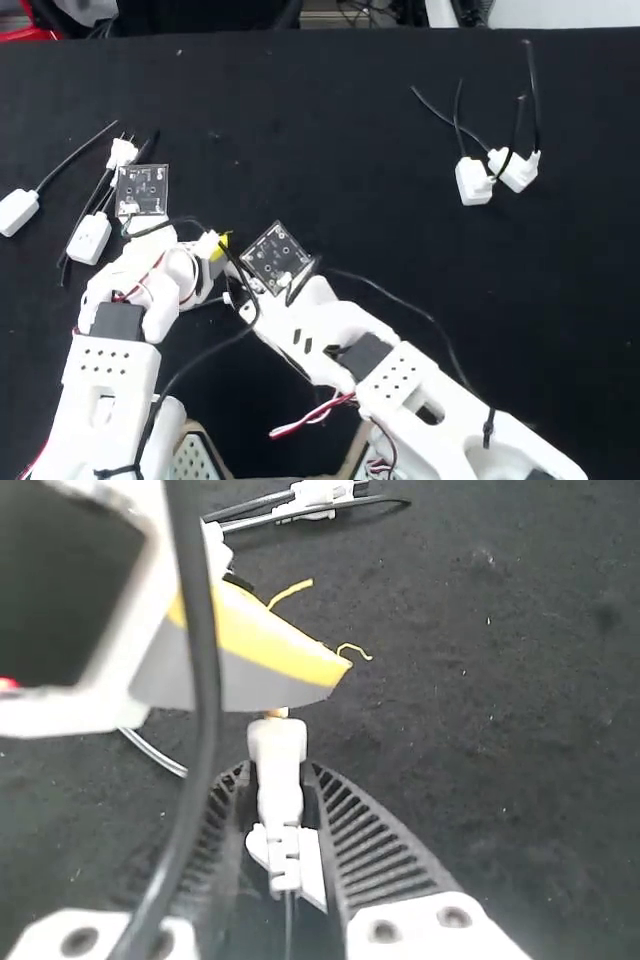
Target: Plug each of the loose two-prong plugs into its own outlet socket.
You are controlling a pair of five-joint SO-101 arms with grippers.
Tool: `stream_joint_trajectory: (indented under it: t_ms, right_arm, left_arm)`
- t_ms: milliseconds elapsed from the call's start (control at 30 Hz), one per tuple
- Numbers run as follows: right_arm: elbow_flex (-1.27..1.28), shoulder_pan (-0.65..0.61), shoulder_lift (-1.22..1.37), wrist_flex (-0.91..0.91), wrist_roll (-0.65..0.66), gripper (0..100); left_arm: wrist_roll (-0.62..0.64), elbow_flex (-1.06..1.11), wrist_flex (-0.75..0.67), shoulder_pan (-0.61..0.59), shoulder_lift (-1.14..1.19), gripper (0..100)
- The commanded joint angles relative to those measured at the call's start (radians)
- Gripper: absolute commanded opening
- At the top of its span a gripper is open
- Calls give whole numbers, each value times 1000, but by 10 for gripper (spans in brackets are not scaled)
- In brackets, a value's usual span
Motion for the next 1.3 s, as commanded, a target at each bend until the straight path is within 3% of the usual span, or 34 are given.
stream_joint_trajectory:
  t_ms: [0,233,500,1267]
  right_arm:
    - [-13,-6,-54,-8,-12,11]
    - [-13,-6,-53,-8,-12,11]
    - [-15,-6,-53,-8,-14,11]
    - [-33,-2,-62,2,-14,11]
  left_arm:
    - [-12,-45,2,4,-14,241]
    - [-9,-94,5,4,-6,241]
    - [-12,-176,126,33,-3,244]
    - [-63,-8,-8,64,-2,242]
